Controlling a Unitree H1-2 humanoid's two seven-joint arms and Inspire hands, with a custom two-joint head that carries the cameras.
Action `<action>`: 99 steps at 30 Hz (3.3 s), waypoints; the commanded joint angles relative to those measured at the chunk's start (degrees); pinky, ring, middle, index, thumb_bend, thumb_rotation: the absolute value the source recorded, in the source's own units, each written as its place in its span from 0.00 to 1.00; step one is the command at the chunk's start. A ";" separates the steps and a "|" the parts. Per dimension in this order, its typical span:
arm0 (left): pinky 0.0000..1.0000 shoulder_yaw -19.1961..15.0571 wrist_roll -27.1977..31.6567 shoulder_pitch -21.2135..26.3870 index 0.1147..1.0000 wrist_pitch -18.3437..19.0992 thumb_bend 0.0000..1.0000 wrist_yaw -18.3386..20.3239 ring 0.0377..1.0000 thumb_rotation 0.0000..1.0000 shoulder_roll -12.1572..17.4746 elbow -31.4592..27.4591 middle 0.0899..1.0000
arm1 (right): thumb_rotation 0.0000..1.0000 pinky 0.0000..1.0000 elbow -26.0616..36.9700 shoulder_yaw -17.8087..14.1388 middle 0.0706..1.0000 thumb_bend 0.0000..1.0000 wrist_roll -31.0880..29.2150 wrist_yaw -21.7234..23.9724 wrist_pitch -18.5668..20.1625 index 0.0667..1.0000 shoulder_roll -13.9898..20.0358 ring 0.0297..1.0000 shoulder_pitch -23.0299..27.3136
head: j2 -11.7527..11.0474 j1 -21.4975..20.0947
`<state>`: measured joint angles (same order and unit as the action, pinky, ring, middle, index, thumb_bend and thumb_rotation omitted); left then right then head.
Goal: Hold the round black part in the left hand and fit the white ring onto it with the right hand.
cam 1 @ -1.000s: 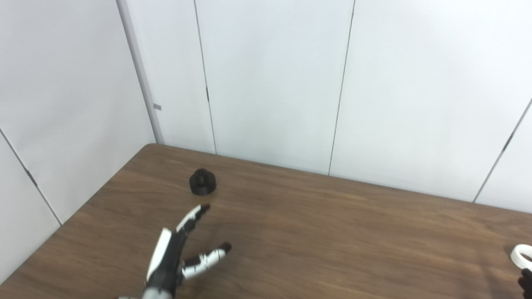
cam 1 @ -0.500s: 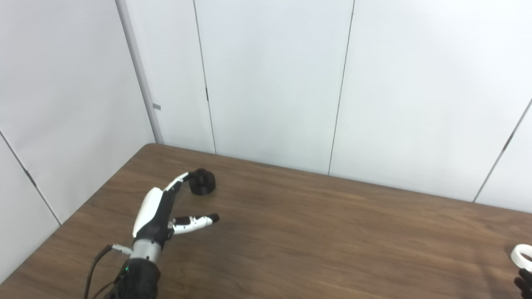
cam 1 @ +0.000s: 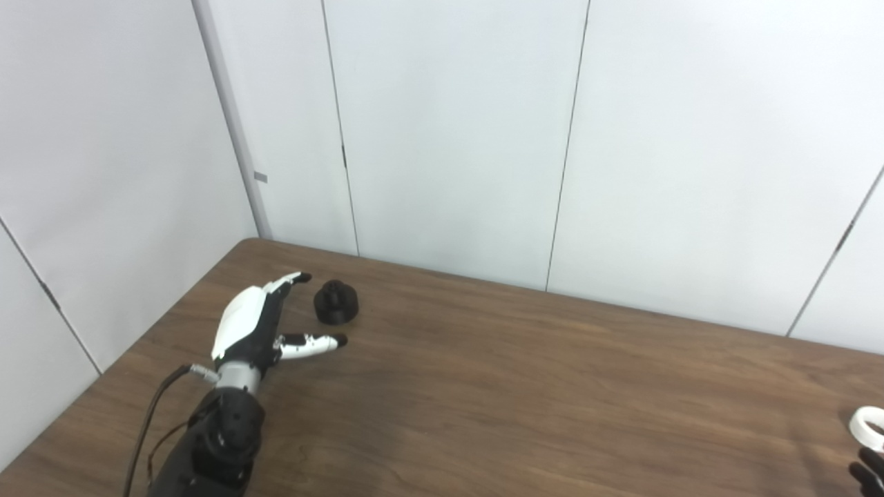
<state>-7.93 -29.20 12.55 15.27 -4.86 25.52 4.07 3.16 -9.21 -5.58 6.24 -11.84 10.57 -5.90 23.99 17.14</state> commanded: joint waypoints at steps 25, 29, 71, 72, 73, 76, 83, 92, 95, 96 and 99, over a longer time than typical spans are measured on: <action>1.00 9.26 -5.57 17.69 0.83 5.58 0.96 -1.88 1.00 0.36 5.46 19.13 0.94 | 1.00 1.00 -3.61 1.54 0.93 0.48 -2.57 0.47 -2.14 0.99 -2.73 0.93 -4.57 | 0.61 -0.61; 1.00 9.83 -5.15 18.55 0.83 6.49 0.96 -2.05 1.00 0.35 5.67 20.89 0.93 | 1.00 1.00 -3.55 1.57 0.93 0.48 -2.30 0.37 -2.09 0.99 -2.71 0.93 -4.60 | 0.61 -0.58; 1.00 10.01 3.40 20.98 0.76 11.09 0.91 2.38 1.00 0.34 4.68 23.97 0.95 | 1.00 1.00 -2.69 1.49 0.92 0.49 -1.51 0.15 -1.65 0.98 -2.67 0.92 -5.28 | 1.08 -1.08; 1.00 10.17 3.28 20.89 0.76 11.08 0.91 2.36 1.00 0.34 4.79 23.98 0.95 | 1.00 1.00 -2.56 1.45 0.92 0.48 -1.59 0.12 -1.59 0.98 -2.70 0.92 -5.36 | 1.25 -1.18; 1.00 10.39 3.08 20.75 0.76 10.91 0.91 2.32 1.00 0.34 4.94 23.92 0.95 | 1.00 1.00 -2.43 1.40 0.92 0.48 -1.63 0.05 -1.50 0.98 -2.76 0.92 -5.41 | 1.25 -1.18; 1.00 10.58 2.89 20.58 0.77 10.37 0.92 1.95 1.00 0.34 5.18 24.24 0.94 | 1.00 1.00 -2.45 1.40 0.92 0.48 -1.74 0.12 -1.55 0.98 -2.74 0.92 -5.36 | 1.32 -1.03; 1.00 11.09 2.05 20.63 0.74 10.77 0.85 1.12 1.00 0.26 5.50 24.68 0.93 | 1.00 1.00 -2.18 1.51 0.92 0.48 -1.73 0.23 -1.28 0.98 -2.65 0.92 -5.43 | 1.41 -0.98; 1.00 12.24 -0.10 20.79 0.71 11.31 0.83 0.96 0.98 0.21 5.86 25.11 0.90 | 1.00 1.00 -2.26 1.36 0.92 0.50 -1.79 0.10 -1.22 0.98 -2.65 0.92 -5.45 | 1.54 -0.87; 1.00 11.96 -0.06 20.71 0.72 11.39 0.83 1.04 0.98 0.21 5.70 24.93 0.90 | 1.00 1.00 -2.27 1.38 0.92 0.50 -1.73 0.17 -1.28 0.98 -2.55 0.92 -5.49 | 1.54 -0.87; 1.00 11.84 -0.02 20.67 0.72 11.43 0.83 1.05 0.98 0.21 5.64 24.81 0.90 | 1.00 1.00 -2.27 1.40 0.92 0.51 -1.81 0.23 -1.24 0.98 -2.54 0.92 -5.49 | 1.54 -0.87; 1.00 11.60 0.31 20.57 0.71 11.26 0.83 0.88 0.98 0.20 5.53 24.61 0.90 | 1.00 1.00 -2.25 1.45 0.92 0.51 -1.52 0.18 -1.23 0.98 -2.48 0.92 -5.53 | 1.54 -0.87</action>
<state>4.21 -28.15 30.43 26.37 -2.32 29.36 29.36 4.42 -9.08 -6.50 6.65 -13.41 10.52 -7.13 25.49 16.26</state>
